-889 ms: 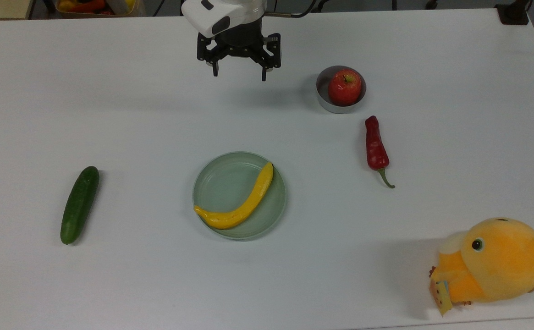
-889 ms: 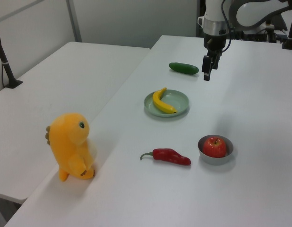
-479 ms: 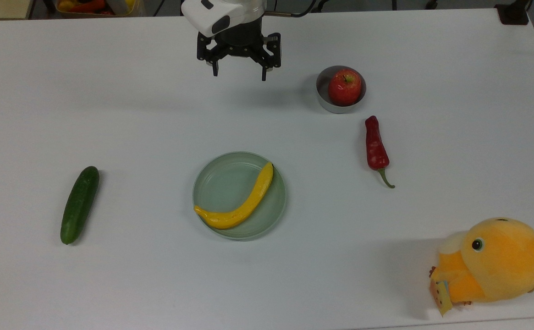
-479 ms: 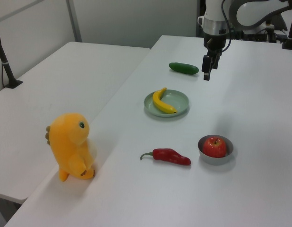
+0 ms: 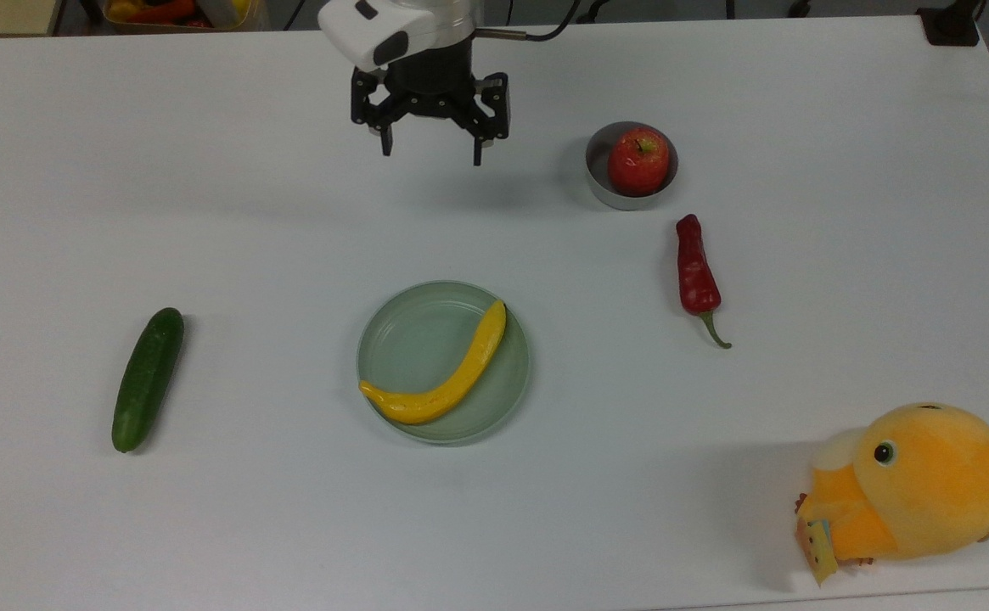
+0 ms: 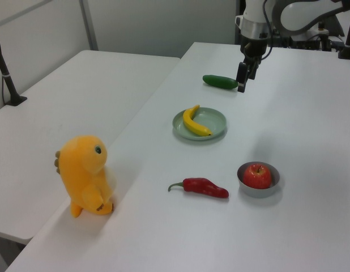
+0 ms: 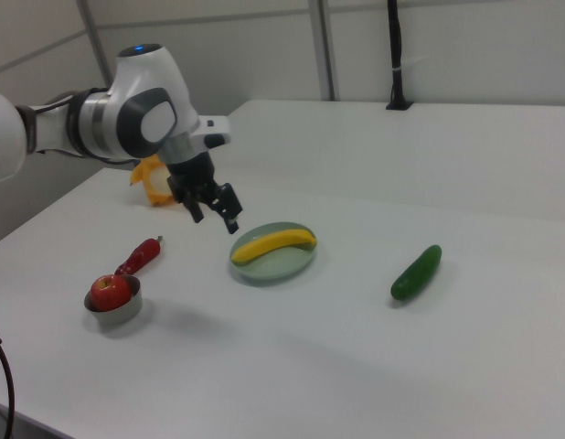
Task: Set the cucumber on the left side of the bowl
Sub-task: 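Move the gripper over the green cucumber and lower onto it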
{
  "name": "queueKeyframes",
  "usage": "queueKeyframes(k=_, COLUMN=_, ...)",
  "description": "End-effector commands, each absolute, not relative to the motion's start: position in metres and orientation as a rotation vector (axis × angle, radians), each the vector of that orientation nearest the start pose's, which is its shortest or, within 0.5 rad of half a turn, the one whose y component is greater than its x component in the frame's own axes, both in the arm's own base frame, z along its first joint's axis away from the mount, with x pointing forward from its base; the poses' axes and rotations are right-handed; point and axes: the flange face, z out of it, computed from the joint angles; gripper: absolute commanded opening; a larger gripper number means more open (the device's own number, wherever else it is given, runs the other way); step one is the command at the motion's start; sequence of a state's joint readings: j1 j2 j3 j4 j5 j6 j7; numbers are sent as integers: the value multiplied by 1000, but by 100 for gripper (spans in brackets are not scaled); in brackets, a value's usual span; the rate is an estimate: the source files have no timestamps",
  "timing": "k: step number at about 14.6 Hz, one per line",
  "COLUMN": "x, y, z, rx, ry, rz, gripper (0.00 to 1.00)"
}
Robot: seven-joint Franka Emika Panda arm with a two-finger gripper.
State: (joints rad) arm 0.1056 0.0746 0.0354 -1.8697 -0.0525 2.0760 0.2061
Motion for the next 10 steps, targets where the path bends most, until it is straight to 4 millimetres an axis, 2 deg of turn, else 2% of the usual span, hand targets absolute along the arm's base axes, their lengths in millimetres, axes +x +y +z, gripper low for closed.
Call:
queueKeyframes(k=1, x=630, y=28, z=483, rx=-3141, ry=189, rz=-348, gripper=100)
queueKeyframes(k=2, x=646, y=-9, z=482, rx=-3153, ry=266, rz=-373, gripper=100)
queueKeyframes(k=4, x=659, y=-41, z=478, rx=-3163, ry=330, rz=-420, gripper=100)
queueKeyframes(k=5, x=667, y=-68, z=472, rx=-3170, ry=380, rz=-474, gripper=100)
queueKeyframes(k=10, x=691, y=-132, z=447, rx=-3216, ry=442, rz=-596, gripper=100)
